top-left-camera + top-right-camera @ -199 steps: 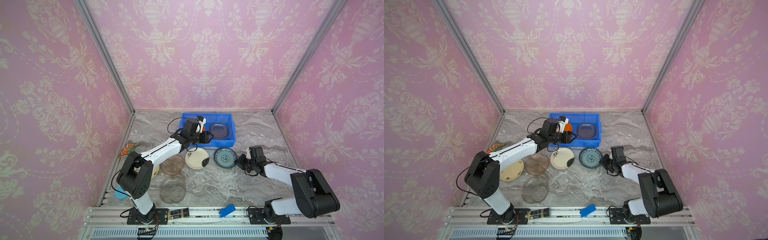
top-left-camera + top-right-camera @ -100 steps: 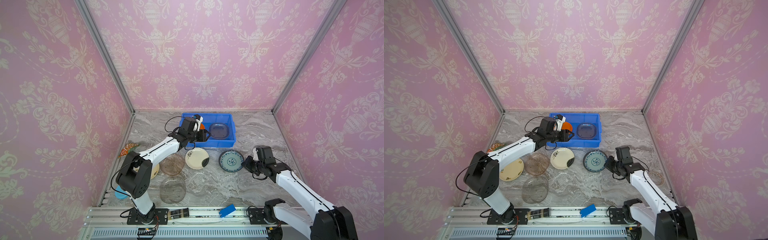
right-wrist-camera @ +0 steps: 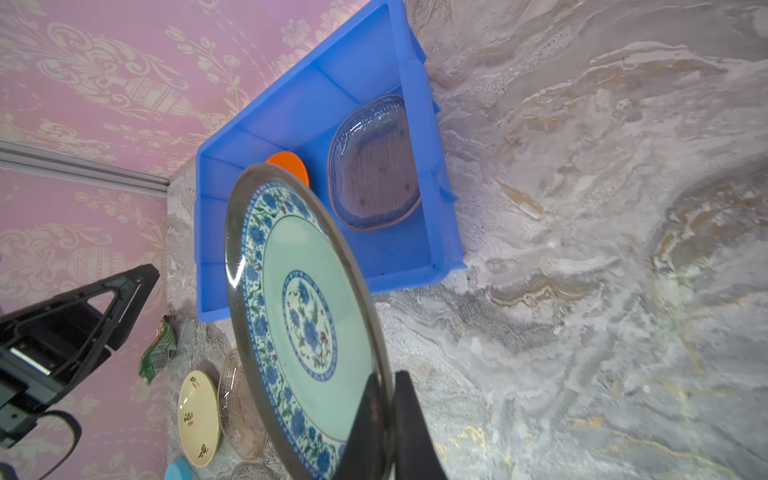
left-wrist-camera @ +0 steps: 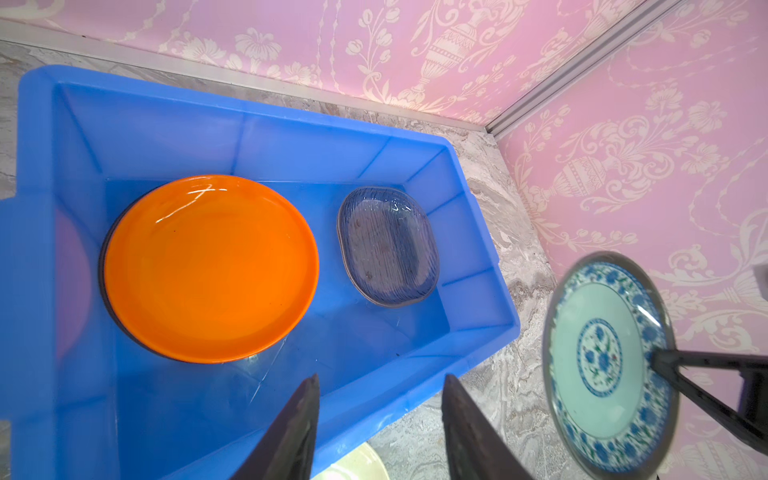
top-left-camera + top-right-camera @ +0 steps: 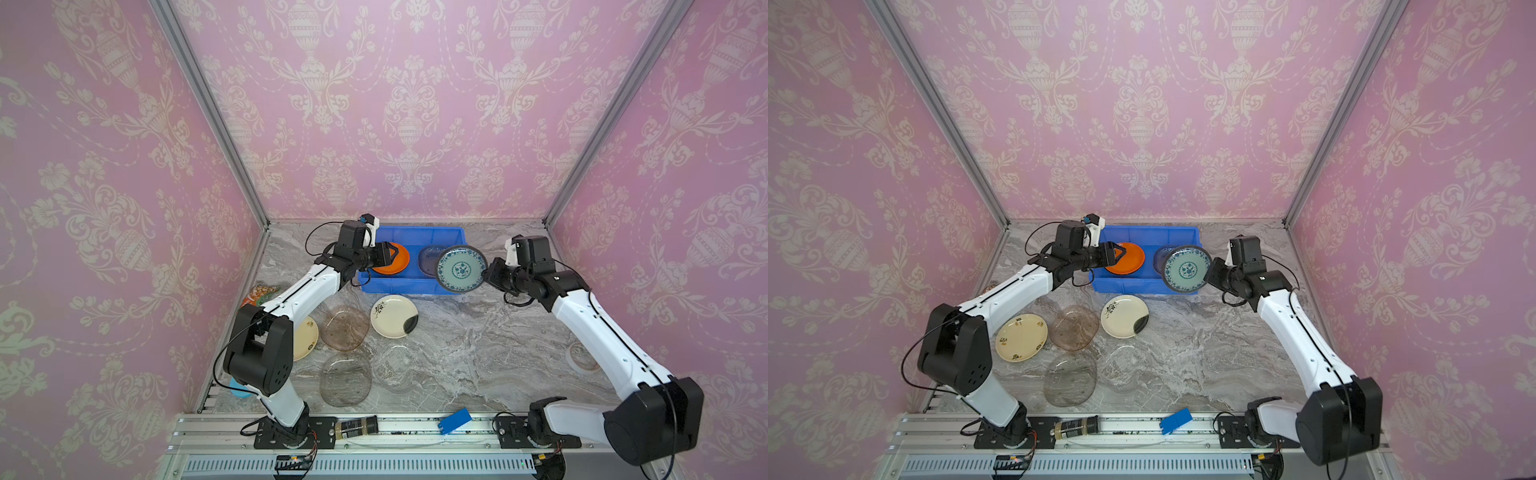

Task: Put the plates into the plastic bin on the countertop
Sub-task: 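Carry the patterned plate into the bin and open the right gripper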

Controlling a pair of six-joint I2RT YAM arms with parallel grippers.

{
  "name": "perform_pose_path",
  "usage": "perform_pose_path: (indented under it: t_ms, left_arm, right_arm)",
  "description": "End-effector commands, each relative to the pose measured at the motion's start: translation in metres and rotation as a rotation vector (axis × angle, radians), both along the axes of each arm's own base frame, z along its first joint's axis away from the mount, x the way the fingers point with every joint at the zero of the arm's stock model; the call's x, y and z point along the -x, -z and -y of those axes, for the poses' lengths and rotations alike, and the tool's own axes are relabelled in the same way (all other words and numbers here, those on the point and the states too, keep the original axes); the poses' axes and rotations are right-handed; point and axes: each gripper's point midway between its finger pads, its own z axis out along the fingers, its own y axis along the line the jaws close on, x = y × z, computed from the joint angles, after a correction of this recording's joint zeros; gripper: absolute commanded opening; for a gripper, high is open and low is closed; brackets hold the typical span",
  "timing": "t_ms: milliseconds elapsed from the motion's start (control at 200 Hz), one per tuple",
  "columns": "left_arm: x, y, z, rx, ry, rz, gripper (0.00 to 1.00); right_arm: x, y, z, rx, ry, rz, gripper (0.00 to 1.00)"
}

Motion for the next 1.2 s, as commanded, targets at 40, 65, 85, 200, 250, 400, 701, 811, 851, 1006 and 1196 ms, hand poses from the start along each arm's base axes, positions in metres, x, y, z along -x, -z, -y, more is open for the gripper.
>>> perform_pose_path:
  t_ms: [40,65,85,200,250,400,701,811,851,1006,1196]
  left_arm:
    - [0.004,-0.029,0.004,0.063,0.025,0.045,0.5]
    - [0.005,-0.028,0.004,0.067,0.025,0.043,0.5]
    - [0.005,-0.027,0.004,0.07,0.025,0.042,0.5]
    - [0.009,-0.02,0.003,0.074,0.024,0.024,0.5]
    - [0.01,-0.017,0.003,0.076,0.022,0.021,0.5]
    - [0.01,-0.009,0.0,0.069,0.014,0.013,0.51]
    - [0.009,0.005,-0.001,0.059,0.012,-0.007,0.52]
    - [0.009,0.011,-0.004,0.048,0.006,-0.014,0.52]
    - [0.009,0.013,-0.004,0.047,0.008,-0.019,0.52]
    - [0.009,0.02,-0.007,0.042,0.005,-0.032,0.53]
    - [0.006,0.022,-0.009,0.041,-0.001,-0.037,0.54]
  right_arm:
    - [-0.063,-0.027,-0.031,-0.067,-0.05,0.136,0.0]
    - [-0.07,-0.025,-0.036,-0.071,-0.056,0.133,0.0]
    - [-0.075,-0.02,-0.04,-0.074,-0.06,0.125,0.0]
    - [-0.103,-0.003,-0.067,-0.093,-0.096,0.097,0.0]
    - [-0.113,0.009,-0.079,-0.099,-0.109,0.075,0.0]
    - [-0.134,0.035,-0.112,-0.1,-0.141,0.033,0.0]
    - [-0.159,0.082,-0.163,-0.151,-0.167,-0.038,0.0]
    - [-0.161,0.098,-0.174,-0.159,-0.172,-0.069,0.0]
    - [-0.162,0.104,-0.178,-0.164,-0.177,-0.081,0.0]
    - [-0.163,0.12,-0.187,-0.159,-0.187,-0.113,0.0]
    - [-0.161,0.126,-0.196,-0.155,-0.197,-0.13,0.06]
